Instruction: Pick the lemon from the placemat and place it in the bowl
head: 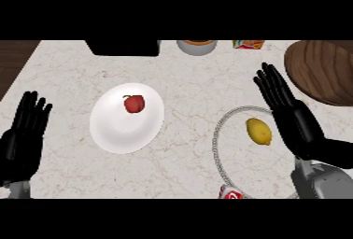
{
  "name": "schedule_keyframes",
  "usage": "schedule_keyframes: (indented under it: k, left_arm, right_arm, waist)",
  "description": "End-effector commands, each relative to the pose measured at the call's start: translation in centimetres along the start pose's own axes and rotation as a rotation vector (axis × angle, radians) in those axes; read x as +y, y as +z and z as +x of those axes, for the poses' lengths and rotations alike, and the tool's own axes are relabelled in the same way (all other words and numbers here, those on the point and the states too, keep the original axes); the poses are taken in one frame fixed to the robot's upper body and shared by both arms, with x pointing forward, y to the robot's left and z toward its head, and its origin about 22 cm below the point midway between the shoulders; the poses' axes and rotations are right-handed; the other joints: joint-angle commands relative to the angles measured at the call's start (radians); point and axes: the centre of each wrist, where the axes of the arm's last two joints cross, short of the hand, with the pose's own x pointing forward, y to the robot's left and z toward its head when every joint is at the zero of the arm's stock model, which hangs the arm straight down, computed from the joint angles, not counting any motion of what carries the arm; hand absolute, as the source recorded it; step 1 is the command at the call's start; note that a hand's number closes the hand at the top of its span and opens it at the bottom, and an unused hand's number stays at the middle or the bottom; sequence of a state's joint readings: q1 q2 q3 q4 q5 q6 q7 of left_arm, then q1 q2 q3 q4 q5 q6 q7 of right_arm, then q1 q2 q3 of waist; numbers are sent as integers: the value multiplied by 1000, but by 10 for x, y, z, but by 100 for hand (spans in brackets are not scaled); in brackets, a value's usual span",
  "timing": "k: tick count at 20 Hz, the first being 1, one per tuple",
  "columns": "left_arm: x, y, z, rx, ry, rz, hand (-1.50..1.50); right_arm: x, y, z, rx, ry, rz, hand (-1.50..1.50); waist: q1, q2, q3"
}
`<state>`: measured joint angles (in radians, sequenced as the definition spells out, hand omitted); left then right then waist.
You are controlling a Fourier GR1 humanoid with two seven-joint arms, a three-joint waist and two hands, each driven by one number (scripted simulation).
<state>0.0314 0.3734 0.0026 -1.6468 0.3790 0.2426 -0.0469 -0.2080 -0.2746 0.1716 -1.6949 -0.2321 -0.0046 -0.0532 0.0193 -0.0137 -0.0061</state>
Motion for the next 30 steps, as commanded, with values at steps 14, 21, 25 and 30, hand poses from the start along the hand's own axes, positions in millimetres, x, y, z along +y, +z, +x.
schedule_keyframes:
  k: [14,21,25,30]
  left_arm:
    - [-97,11,-17,175,72,-448,0]
    - [-110,6,-14,181,93,-483,0]
    - [-102,-6,-13,190,77,-468,0]
    - [-109,-9,-11,188,84,-484,0]
  right_arm:
    - [-30,91,-37,105,657,-286,-150]
    - [-43,77,0,371,1113,-274,-150]
    - [-15,56,26,578,1146,-253,-150]
    - [16,22,43,784,1173,-139,-150]
  waist:
    - [-34,11,5]
    - [-30,10,-2]
    - [-22,12,0]
    - [-5,14,3]
